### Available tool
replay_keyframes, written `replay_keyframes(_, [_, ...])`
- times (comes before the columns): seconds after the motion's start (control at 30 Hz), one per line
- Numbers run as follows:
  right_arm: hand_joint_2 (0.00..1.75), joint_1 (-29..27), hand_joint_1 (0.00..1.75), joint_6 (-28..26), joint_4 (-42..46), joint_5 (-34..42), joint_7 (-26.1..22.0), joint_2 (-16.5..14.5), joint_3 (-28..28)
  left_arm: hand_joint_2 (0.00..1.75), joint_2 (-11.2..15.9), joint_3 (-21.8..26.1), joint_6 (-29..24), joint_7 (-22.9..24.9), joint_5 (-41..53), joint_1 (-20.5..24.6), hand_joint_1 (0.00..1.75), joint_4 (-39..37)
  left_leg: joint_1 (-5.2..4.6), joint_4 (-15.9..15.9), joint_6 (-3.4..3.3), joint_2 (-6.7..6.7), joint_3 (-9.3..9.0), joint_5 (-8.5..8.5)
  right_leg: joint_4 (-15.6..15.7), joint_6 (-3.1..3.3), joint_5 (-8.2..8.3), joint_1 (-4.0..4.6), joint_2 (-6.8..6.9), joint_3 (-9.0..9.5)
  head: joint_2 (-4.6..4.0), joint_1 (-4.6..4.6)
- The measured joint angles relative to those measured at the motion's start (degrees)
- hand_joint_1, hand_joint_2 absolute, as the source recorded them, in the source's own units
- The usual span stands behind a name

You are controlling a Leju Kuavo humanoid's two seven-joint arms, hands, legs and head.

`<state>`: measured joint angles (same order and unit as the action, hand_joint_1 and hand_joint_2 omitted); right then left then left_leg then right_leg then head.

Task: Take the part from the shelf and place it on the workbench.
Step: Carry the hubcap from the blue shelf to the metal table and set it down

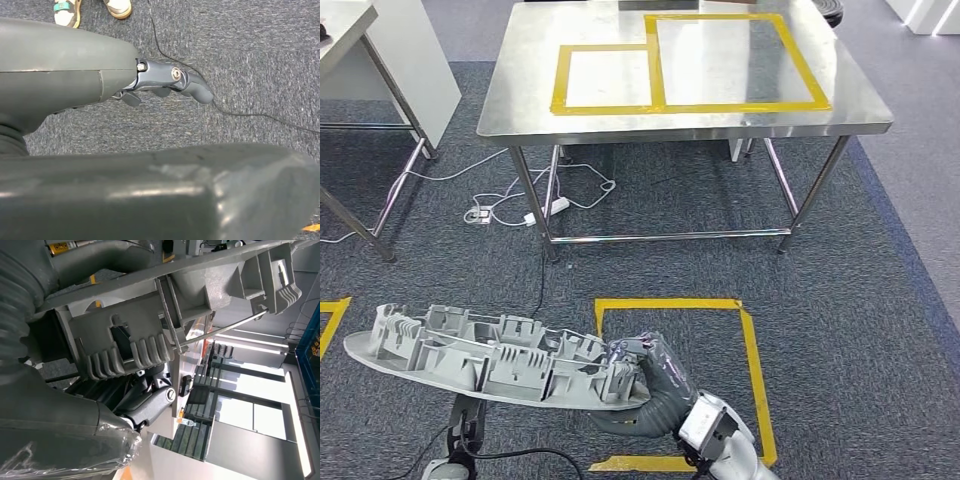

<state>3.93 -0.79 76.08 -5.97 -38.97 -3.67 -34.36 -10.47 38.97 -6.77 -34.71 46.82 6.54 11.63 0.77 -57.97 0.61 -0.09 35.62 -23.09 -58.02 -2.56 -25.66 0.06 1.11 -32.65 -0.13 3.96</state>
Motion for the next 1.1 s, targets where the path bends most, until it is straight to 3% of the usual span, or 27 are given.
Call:
replay_keyframes(0.87, [1.75, 0.1, 1.75, 0.0, 0.0, 0.1, 0.0, 0.0, -0.7, 0.0, -0.7, -1.0, 0.3, -5.4, -1.0, 0.0, 0.0, 0.0, -0.01, 0.0, -0.01, 0.0, 0.04, 0.0, 0.0, 0.0, 0.0, 0.0, 0.01, -0.01, 0.0, 0.0])
replay_keyframes(1.1, [1.75, 0.3, 1.75, 0.0, -0.1, 0.3, 0.0, 0.0, -1.0, 0.0, -0.7, -2.2, 0.3, -5.5, -2.2, -0.1, 0.0, 0.1, -0.23, 0.4, -1.09, -0.02, 0.03, 0.02, 0.3, -0.91, 0.02, -0.35, 0.01, -0.03, 0.0, 0.01])
